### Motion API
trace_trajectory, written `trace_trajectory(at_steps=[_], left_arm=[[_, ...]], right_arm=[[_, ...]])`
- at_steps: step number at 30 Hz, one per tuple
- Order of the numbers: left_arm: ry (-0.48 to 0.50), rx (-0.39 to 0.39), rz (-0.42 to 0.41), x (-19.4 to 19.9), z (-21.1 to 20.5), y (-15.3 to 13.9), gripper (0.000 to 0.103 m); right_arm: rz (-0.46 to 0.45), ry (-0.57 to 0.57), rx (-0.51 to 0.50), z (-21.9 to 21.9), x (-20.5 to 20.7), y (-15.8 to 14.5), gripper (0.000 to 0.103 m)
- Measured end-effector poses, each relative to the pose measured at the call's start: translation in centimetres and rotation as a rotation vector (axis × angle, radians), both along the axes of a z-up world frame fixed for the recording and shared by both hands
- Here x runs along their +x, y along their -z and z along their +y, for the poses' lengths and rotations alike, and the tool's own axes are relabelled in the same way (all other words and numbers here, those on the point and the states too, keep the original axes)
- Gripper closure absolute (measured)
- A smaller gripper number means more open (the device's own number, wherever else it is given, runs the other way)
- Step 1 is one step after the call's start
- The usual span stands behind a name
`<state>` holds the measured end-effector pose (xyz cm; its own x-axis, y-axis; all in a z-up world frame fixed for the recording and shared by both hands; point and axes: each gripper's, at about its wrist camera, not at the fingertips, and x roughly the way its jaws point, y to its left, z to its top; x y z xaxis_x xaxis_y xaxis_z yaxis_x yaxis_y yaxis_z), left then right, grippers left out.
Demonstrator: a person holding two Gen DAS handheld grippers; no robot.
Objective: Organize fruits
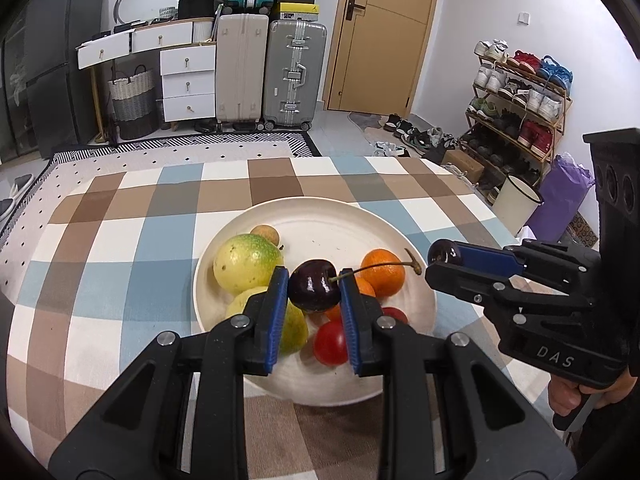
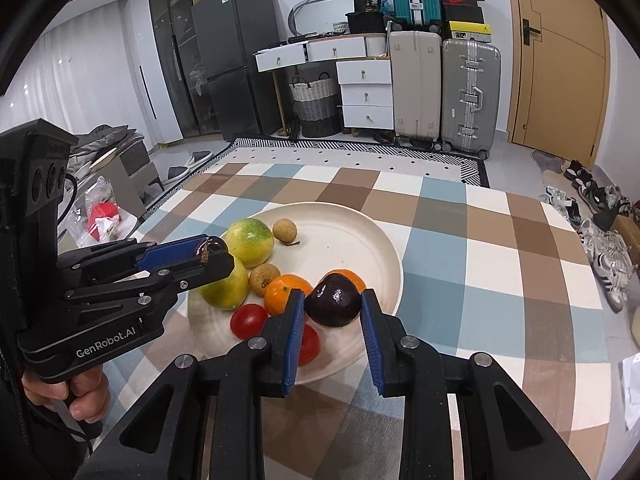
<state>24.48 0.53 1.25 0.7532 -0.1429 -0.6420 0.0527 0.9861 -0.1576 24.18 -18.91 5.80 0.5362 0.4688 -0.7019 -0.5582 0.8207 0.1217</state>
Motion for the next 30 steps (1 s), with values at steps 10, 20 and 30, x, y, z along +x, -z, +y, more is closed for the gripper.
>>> trace_trajectory(at_steps=[10, 20, 30], left_arm=[[0.001, 0.005, 0.022, 3.2, 0.0, 1.1, 0.08], [-0.015, 0.036, 0.049, 4.5, -0.4, 2.1, 0.08], [-0.066, 0.034, 0.014, 1.6, 0.5, 0.5, 0.037]], right_arm=[[0.009, 0.026, -0.005, 0.8, 2.4, 0.9, 0.075], [0.021, 0.035, 0.003, 1.4, 4.1, 1.5, 0.074], [-0.041, 0.019, -0.004, 1.2, 2.1, -0.4, 0.046]])
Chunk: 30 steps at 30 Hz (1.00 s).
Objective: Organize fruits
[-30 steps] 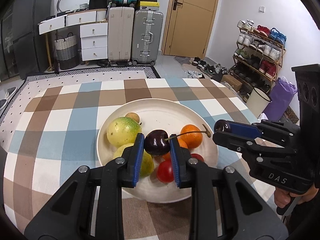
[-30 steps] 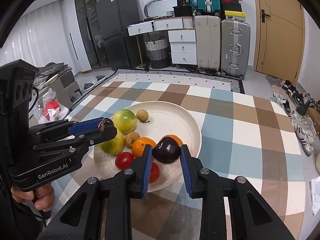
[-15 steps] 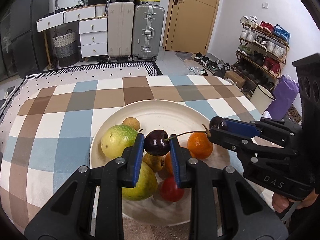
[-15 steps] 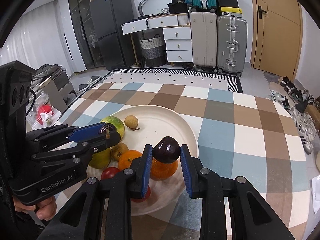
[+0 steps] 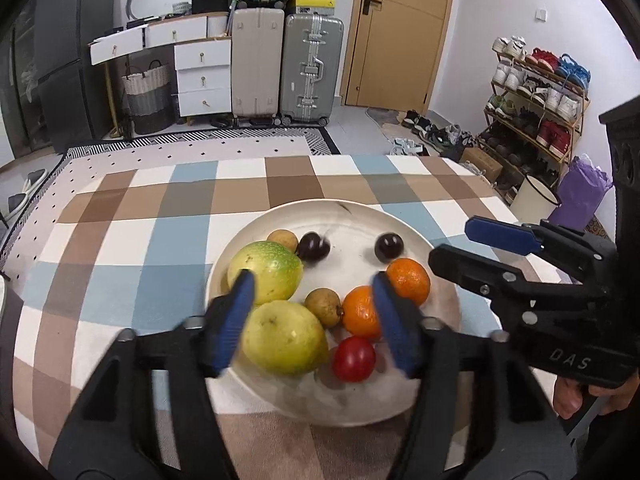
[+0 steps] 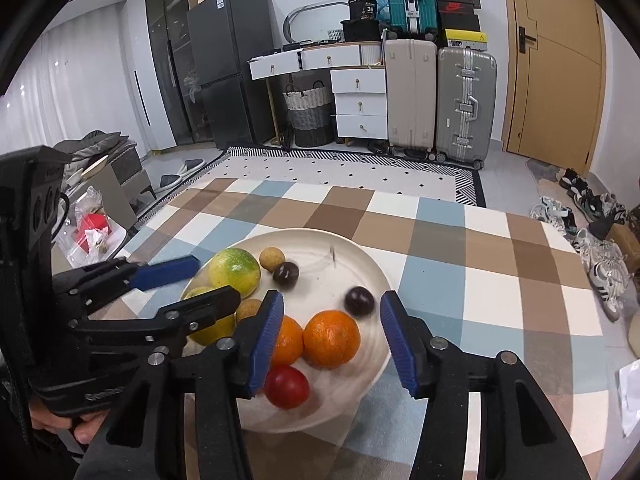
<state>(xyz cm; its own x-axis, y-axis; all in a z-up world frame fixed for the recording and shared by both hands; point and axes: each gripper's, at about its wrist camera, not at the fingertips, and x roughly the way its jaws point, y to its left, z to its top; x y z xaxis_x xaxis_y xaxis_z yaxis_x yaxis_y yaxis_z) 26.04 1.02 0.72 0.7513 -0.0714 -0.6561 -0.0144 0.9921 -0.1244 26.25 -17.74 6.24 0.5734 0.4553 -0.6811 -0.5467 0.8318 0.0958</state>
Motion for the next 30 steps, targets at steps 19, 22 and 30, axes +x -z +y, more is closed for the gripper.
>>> trace_trajectory(at_steps=[19, 22, 30], left_arm=[[-0.038, 0.036, -0.124, -11.8, 0.3, -1.3, 0.0], [-0.044, 0.025, -0.133, -13.0, 0.3, -1.0, 0.0], [-0.089, -0.012, -0.186, -14.7, 1.3, -0.1, 0.0]], right_arm=[[-0.097, -0.023, 0.115, -4.4, -8.4, -1.8, 0.001], [-0.107, -0.022, 0.12, -4.7, -9.3, -1.7, 0.001], [-0.145, -0.008, 0.134, -5.7, -11.4, -0.6, 0.001]])
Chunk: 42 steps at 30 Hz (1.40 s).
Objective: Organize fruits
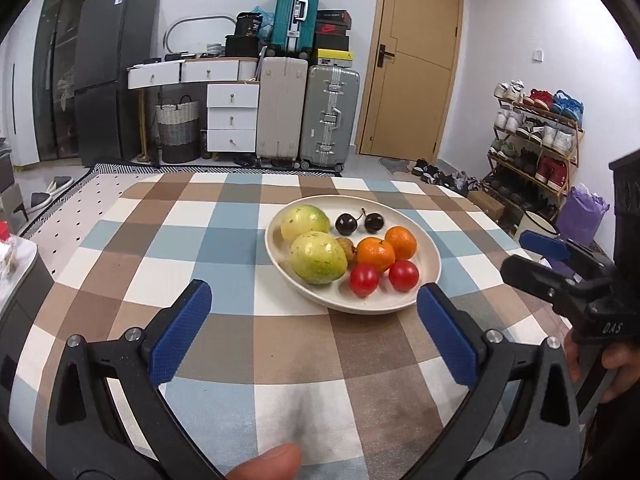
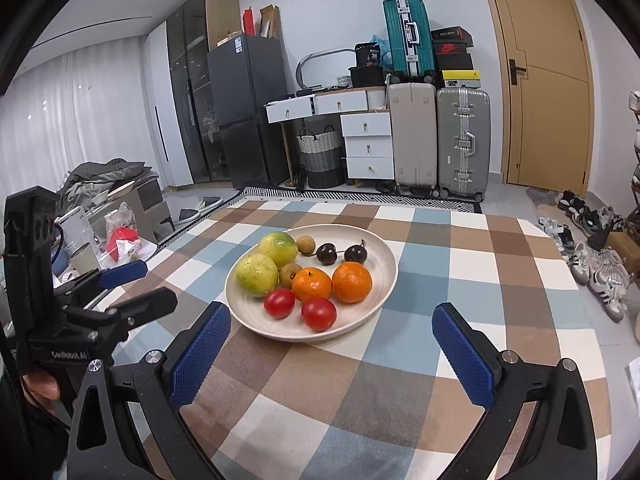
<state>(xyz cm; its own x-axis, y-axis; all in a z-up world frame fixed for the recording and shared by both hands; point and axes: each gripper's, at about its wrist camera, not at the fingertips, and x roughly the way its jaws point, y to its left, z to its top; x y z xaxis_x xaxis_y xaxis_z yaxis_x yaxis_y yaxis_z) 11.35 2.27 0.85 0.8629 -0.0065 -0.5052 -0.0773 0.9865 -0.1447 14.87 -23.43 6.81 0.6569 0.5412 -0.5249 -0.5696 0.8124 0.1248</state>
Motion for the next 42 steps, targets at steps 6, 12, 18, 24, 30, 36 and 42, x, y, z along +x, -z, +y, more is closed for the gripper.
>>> trace_trajectory(at_steps=[6, 12, 18, 24, 30, 36, 42], left_arm=[[-0.019, -0.03, 0.018, 0.7, 0.7, 1.0, 0.0], [-0.026, -0.035, -0.001, 0.8, 0.9, 1.0, 0.0], [-0.019, -0.005, -0.021, 0.6, 0.2, 0.7, 0.0], [-0.021, -0.005, -0.031, 0.3, 0.3, 0.6, 0.0], [-0.018, -0.002, -0.032, 0.2, 0.3, 0.6, 0.0], [-0.017, -0.001, -0.033, 0.2, 0.3, 0.5, 0.0], [-0.016, -0.001, -0.033, 0.2, 0.3, 0.5, 0.0]], right_arm=[[-0.049, -0.01, -0.025, 0.5, -0.8, 1.0, 0.001], [-0.066, -0.006, -0.009, 0.3, -0.7, 1.1, 0.001], [-0.097, 0.011, 0.014, -0.2, -1.1, 0.9, 0.001], [-0.102, 0.011, 0.011, -0.1, -1.2, 0.8, 0.0], [-0.114, 0.011, 0.017, 0.0, -1.3, 1.0, 0.0], [-0.115, 0.01, 0.018, -0.1, -1.4, 1.0, 0.0], [-0.115, 0.01, 0.017, -0.2, -1.3, 1.0, 0.0]])
